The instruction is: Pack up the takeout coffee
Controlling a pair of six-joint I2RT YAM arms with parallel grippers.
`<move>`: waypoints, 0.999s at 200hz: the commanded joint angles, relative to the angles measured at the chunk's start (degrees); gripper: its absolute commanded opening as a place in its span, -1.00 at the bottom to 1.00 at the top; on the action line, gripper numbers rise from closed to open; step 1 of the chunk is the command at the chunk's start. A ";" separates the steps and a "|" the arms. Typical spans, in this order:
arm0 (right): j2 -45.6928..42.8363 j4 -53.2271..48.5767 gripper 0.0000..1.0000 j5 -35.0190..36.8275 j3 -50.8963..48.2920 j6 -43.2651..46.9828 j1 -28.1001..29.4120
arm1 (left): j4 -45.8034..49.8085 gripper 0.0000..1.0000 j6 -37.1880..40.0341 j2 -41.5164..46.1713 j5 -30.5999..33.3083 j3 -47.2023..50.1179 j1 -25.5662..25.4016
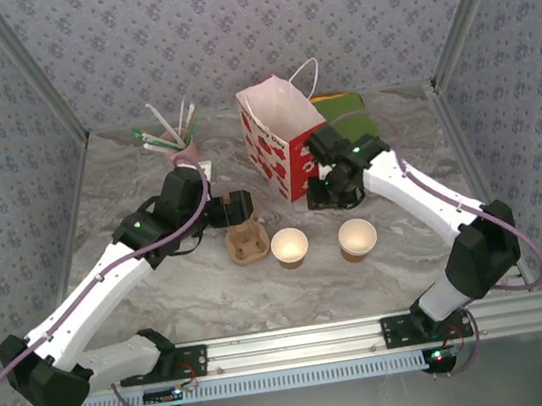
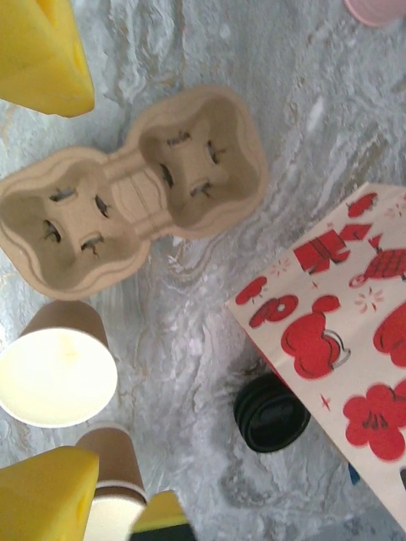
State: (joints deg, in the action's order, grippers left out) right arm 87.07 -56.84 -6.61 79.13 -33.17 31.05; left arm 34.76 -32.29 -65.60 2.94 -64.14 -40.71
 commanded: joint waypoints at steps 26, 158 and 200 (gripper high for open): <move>-0.61 0.53 -0.43 3.44 0.39 2.64 -11.20 | -2.45 1.00 2.52 -5.11 -3.42 -5.65 -2.92; 21.40 5.47 -0.40 2.94 10.08 7.92 -23.20 | -2.16 0.99 5.92 -13.83 -1.47 -11.53 -3.81; 26.36 4.31 -0.40 2.66 12.75 9.44 -23.48 | -1.88 0.99 5.89 -13.79 -0.13 -11.29 -3.26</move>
State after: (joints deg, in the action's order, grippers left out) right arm 111.31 -50.72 -3.84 89.76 -25.58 8.01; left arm 32.82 -27.42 -79.31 1.32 -73.25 -44.47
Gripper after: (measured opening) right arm 0.301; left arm 0.997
